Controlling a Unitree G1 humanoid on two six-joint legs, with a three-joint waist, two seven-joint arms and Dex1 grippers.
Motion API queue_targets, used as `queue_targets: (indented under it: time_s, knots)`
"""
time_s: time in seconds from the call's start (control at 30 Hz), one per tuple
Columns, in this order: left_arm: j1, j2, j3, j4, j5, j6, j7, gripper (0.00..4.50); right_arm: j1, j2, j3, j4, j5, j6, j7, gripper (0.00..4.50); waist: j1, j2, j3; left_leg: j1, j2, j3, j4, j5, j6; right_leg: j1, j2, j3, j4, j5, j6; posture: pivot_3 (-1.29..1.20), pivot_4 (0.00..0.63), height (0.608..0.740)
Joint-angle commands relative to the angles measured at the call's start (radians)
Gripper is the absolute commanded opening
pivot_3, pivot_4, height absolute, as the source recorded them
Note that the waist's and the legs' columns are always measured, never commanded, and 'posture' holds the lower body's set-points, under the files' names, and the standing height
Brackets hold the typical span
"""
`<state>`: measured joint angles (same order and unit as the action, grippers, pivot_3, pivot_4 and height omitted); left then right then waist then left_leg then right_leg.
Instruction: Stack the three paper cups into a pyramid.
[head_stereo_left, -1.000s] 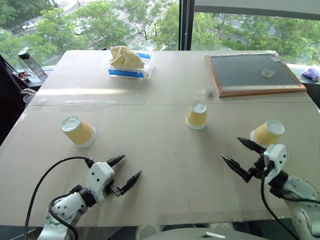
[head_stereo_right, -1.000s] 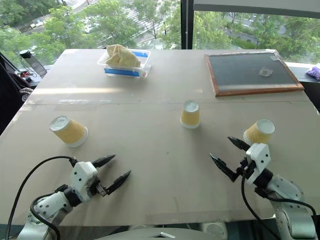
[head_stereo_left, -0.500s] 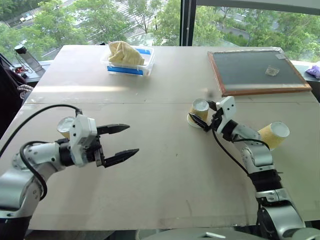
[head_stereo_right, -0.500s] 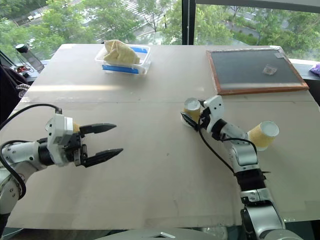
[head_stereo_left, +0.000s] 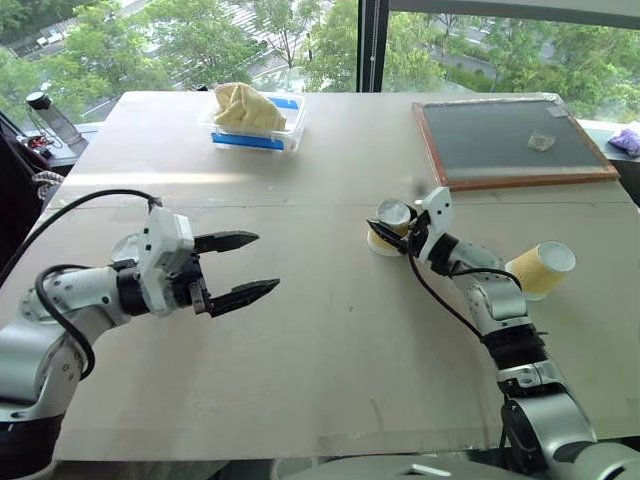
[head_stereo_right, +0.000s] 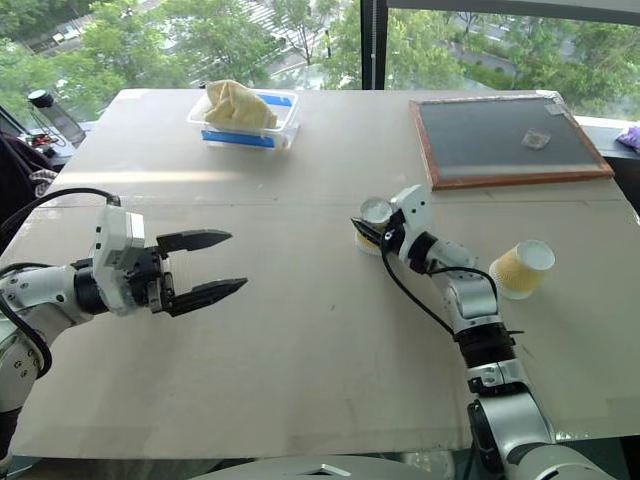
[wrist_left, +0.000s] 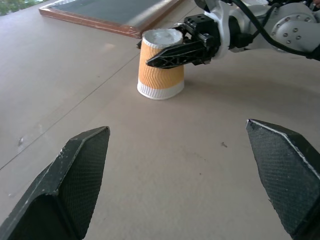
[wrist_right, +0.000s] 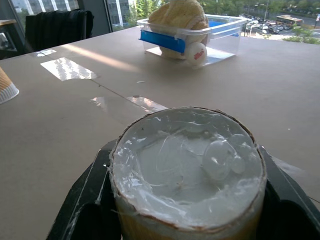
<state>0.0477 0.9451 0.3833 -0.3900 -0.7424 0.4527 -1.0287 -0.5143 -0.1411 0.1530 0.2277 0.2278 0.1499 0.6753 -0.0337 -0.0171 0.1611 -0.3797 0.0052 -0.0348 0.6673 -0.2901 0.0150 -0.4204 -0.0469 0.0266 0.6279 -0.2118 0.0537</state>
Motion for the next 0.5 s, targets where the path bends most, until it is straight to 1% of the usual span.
queue_targets:
  time_s: [0.03, 0.13, 0.2, 0.27, 0.3, 0.4, 0.5]
  knots:
    - [0.057, 0.000, 0.083, -0.054, -0.007, 0.012, 0.000, 4.50, -0.008, 0.052, 0.109, -0.048, -0.042, -0.010, 0.030, 2.13, -0.010, 0.000, 0.000, 0.000, 0.000, 0.000, 0.000, 0.000, 0.000, 0.000, 0.000, 0.000, 0.000, 0.000, 0.000, 0.00, 0.150, 0.740]
    - [0.096, -0.004, 0.115, -0.080, -0.012, 0.024, 0.009, 4.50, -0.010, 0.095, 0.145, -0.008, -0.069, -0.030, 0.022, 2.13, -0.012, 0.000, 0.000, 0.000, 0.000, 0.000, 0.000, 0.000, 0.000, -0.001, 0.000, 0.001, 0.000, 0.000, 0.000, 0.00, 0.150, 0.740]
    - [0.103, -0.006, 0.125, -0.090, -0.018, 0.033, 0.014, 4.50, -0.015, 0.108, 0.146, 0.001, -0.072, -0.030, 0.024, 3.15, -0.008, 0.000, 0.000, 0.000, 0.000, 0.000, 0.000, 0.000, -0.001, -0.001, 0.000, 0.000, 0.001, 0.000, 0.000, 0.00, 0.150, 0.740]
    - [0.106, -0.006, 0.127, -0.097, -0.021, 0.043, 0.016, 4.50, -0.022, 0.113, 0.140, 0.007, -0.080, -0.054, 0.019, 3.77, -0.003, 0.000, 0.000, 0.000, 0.000, -0.001, 0.000, 0.001, -0.001, 0.000, 0.000, 0.000, 0.001, 0.000, 0.000, 0.00, 0.150, 0.740]
    - [0.105, -0.006, 0.127, -0.099, -0.025, 0.049, 0.016, 4.50, -0.025, 0.110, 0.133, 0.001, -0.082, -0.057, 0.014, 4.46, -0.002, 0.000, 0.000, 0.000, 0.000, -0.001, 0.000, 0.001, -0.001, 0.000, -0.001, 0.000, 0.001, 0.000, 0.000, 0.00, 0.150, 0.740]
    - [0.085, -0.003, 0.113, -0.105, -0.037, 0.064, 0.015, 4.50, -0.006, 0.056, 0.107, -0.099, -0.080, -0.048, 0.019, 4.49, -0.002, 0.000, 0.000, 0.000, -0.001, -0.001, 0.001, 0.001, -0.002, 0.001, -0.001, 0.000, 0.001, 0.000, 0.000, 0.00, 0.150, 0.740]
    - [0.003, 0.009, 0.066, -0.106, -0.068, 0.096, 0.013, 4.50, 0.093, -0.068, 0.046, -0.370, 0.006, 0.057, 0.067, 4.49, 0.006, 0.000, 0.000, -0.001, -0.002, -0.002, 0.001, 0.002, -0.004, 0.001, -0.001, -0.003, 0.001, 0.000, 0.000, 0.00, 0.150, 0.740]
